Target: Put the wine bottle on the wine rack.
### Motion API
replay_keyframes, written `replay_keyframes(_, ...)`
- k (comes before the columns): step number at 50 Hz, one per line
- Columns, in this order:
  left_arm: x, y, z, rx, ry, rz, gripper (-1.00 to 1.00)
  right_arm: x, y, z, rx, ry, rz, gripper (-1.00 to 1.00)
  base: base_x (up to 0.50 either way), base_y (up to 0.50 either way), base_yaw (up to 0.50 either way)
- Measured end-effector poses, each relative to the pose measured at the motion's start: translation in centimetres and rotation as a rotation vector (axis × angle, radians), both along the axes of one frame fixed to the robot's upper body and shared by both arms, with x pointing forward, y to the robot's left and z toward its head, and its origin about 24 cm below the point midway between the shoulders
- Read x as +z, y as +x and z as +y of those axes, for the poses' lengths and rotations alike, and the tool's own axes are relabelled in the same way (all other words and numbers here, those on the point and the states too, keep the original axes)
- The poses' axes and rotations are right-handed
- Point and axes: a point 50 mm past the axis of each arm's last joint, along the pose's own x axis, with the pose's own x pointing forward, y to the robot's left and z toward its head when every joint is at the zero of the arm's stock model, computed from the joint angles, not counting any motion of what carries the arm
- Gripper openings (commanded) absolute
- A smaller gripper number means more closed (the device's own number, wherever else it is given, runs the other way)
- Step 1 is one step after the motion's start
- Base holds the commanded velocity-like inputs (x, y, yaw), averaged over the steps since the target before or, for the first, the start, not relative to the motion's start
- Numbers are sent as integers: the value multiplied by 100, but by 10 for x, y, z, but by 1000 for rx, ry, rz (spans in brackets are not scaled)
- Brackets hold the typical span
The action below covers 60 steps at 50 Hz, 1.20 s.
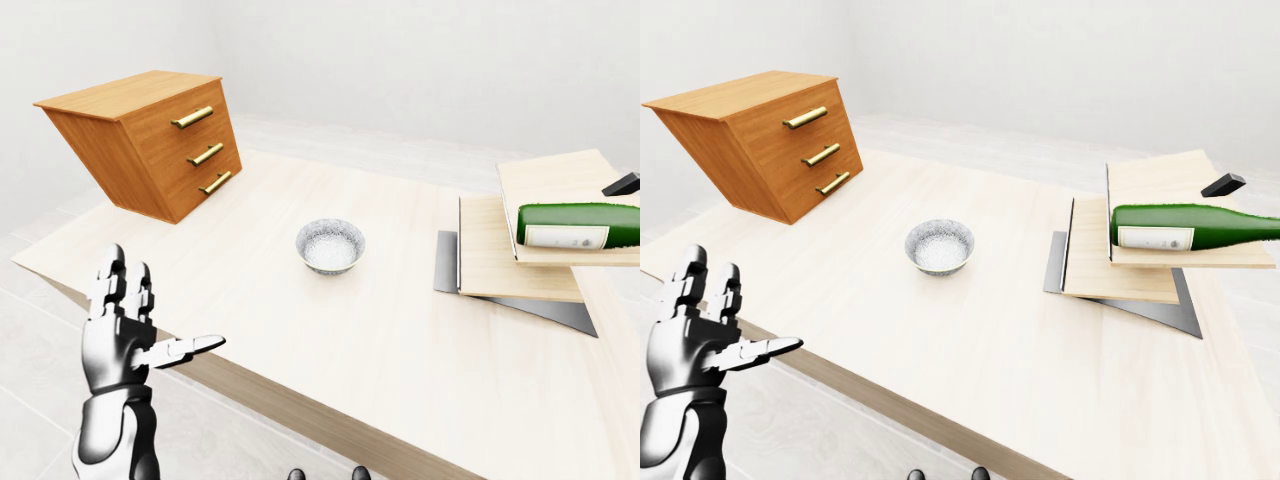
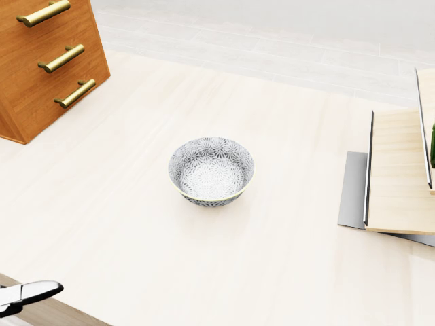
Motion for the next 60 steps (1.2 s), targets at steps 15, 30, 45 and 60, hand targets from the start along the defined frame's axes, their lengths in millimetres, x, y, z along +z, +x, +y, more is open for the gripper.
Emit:
replay_keyframes(15,0,0,-1,-4,0,1,100,37,-26,12,-43,31,-229,100,0,0,0)
replay_keyframes(30,2,-1,-2,-7,4,-9,100,73,-45,30,-15,52,-401,100,0,0,0)
replay_keyframes(45,10,-4,-5,-11,16,-39,100,99,-58,48,39,41,-505,100,0,0,0)
replay_keyframes(60,10,-4,-5,-14,17,-41,100,120,-67,64,108,44,-577,100,0,0,0)
